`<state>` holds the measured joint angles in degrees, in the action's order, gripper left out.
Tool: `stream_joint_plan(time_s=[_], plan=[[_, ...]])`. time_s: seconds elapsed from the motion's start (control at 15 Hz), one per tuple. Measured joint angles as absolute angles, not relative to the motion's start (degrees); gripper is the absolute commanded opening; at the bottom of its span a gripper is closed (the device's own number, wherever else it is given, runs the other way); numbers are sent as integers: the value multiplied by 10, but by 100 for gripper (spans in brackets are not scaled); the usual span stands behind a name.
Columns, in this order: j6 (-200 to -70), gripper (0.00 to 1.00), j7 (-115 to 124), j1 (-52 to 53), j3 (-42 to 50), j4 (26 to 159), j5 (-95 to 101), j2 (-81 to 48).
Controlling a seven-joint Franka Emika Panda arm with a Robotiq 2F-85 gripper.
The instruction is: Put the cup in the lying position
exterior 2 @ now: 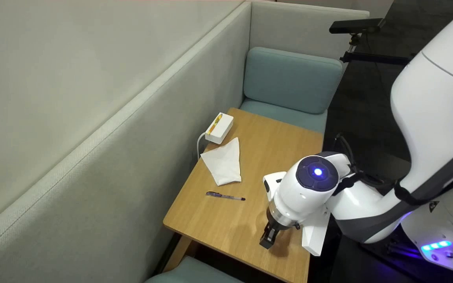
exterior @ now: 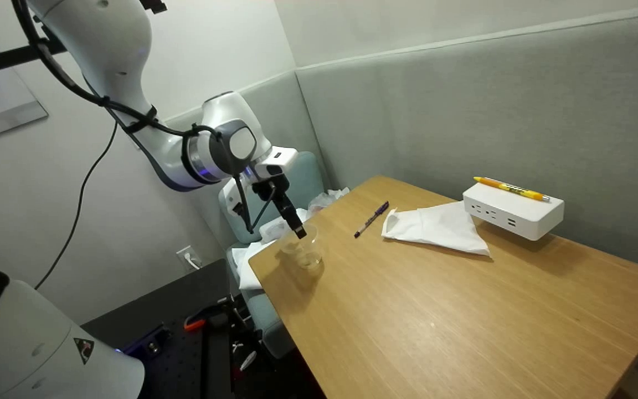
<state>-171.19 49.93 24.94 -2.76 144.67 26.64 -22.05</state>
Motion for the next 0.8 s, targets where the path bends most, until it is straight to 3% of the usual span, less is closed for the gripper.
stream_joint_plan(time_s=[0.53, 0.8], plan=[[-1712, 0, 499, 258, -16, 1426, 266, -252], [-1712, 1, 499, 258, -15, 1426, 263, -251]])
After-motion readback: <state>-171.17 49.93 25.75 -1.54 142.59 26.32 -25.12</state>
